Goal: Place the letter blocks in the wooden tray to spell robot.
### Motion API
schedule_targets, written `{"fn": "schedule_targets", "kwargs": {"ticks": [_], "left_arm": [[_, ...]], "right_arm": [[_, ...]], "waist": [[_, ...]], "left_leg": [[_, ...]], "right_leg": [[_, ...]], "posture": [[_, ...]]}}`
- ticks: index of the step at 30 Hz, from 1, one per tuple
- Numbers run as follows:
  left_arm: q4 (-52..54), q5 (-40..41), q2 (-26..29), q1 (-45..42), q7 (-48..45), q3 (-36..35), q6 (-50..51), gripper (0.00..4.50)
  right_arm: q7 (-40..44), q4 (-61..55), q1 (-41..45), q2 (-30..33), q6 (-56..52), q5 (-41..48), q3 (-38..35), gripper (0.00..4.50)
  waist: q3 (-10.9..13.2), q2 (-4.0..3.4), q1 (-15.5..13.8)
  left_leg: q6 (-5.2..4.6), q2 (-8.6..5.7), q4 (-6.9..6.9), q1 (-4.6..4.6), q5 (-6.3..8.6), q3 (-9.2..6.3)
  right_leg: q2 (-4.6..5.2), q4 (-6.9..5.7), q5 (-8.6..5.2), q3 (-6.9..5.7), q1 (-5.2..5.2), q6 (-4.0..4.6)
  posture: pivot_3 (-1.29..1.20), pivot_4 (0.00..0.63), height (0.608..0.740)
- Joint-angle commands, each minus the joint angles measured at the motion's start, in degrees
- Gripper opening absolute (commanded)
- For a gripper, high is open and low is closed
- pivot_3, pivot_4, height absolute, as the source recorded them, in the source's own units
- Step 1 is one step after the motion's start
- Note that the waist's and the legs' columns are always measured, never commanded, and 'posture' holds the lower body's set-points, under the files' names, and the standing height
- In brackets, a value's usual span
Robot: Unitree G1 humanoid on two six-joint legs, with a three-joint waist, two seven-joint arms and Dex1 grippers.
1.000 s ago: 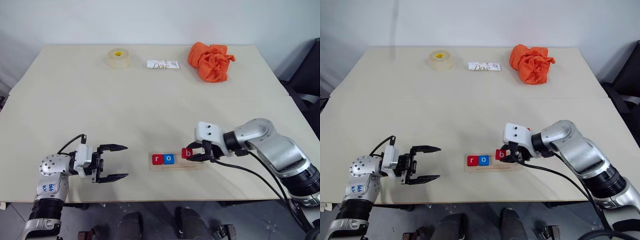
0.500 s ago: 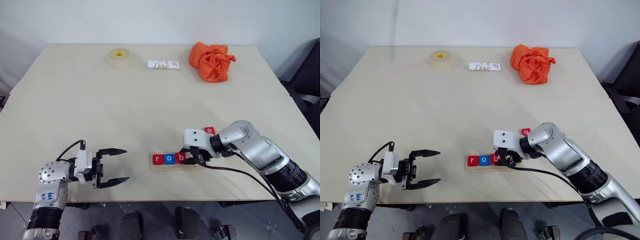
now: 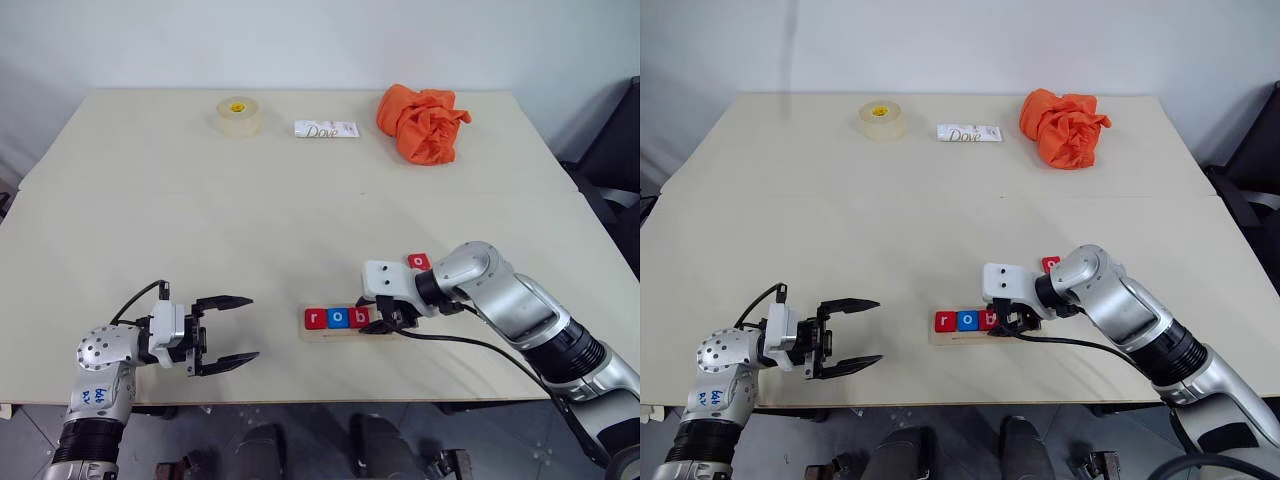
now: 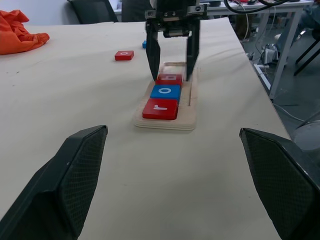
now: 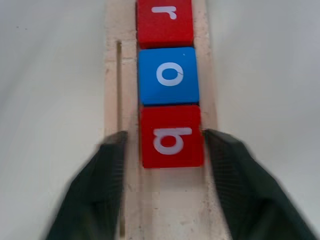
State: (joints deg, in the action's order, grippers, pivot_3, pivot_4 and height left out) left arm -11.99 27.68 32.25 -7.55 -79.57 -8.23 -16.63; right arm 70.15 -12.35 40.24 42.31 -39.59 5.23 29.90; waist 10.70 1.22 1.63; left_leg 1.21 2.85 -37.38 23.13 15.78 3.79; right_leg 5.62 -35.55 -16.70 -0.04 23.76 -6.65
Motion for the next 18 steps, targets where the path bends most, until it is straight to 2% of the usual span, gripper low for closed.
{"fn": "schedule_targets", "kwargs": {"ticks": [1, 3, 10, 14, 18], "left_arm": [[0.8, 0.6, 0.0, -0.5, 0.3, -0.4, -0.8, 4.5], [0.7, 0.6, 0.0, -0.6, 0.3, -0.4, -0.9, 4.5], [-0.3, 0.4, -0.3, -1.7, 0.2, 0.0, -1.1, 4.5], [-0.8, 0.5, -0.4, -2.0, 0.0, 0.1, -1.2, 4.5], [-2.4, 0.4, -0.1, -2.7, -0.5, -0.1, -1.2, 4.5]], "right_arm": [[0.2, -2.2, 0.9, -0.2, -0.7, -0.2, -0.1, 3.83], [0.1, -2.5, 1.1, -0.1, -1.1, -0.1, -0.5, 4.48], [0.5, -4.2, 0.6, 1.5, -3.0, 3.7, -6.4, 4.48], [-2.6, -4.3, -2.9, 0.0, -1.7, 8.6, -15.2, 4.48], [-4.7, -3.6, -10.5, 2.3, -0.4, 12.5, -26.6, 4.48]], "waist": [[0.0, 0.0, 0.0], [0.0, 0.0, 0.0], [0.0, 0.0, 0.0], [0.0, 0.0, -0.1], [0.0, 0.01, -0.3]], "left_leg": [[0.0, 0.0, 0.0, 0.0, 0.0, 0.0], [0.0, 0.0, 0.0, 0.0, 0.0, 0.0], [0.0, -0.01, 0.0, 0.0, 0.0, 0.0], [0.0, 0.0, 0.01, 0.0, 0.0, 0.0], [0.0, -0.01, 0.03, 0.0, 0.0, -0.01]], "right_leg": [[0.0, 0.0, 0.0, 0.0, 0.0, 0.0], [0.0, 0.0, 0.0, 0.0, 0.0, 0.0], [0.01, 0.0, 0.0, 0.0, 0.0, 0.0], [0.0, 0.01, 0.0, -0.01, -0.01, 0.0], [0.01, 0.04, 0.0, -0.03, -0.04, 0.0]], "posture": [[0.0, 0.15, 0.74], [0.0, 0.15, 0.74], [0.0, 0.15, 0.74], [0.0, 0.15, 0.74], [0.0, 0.15, 0.74]]}}
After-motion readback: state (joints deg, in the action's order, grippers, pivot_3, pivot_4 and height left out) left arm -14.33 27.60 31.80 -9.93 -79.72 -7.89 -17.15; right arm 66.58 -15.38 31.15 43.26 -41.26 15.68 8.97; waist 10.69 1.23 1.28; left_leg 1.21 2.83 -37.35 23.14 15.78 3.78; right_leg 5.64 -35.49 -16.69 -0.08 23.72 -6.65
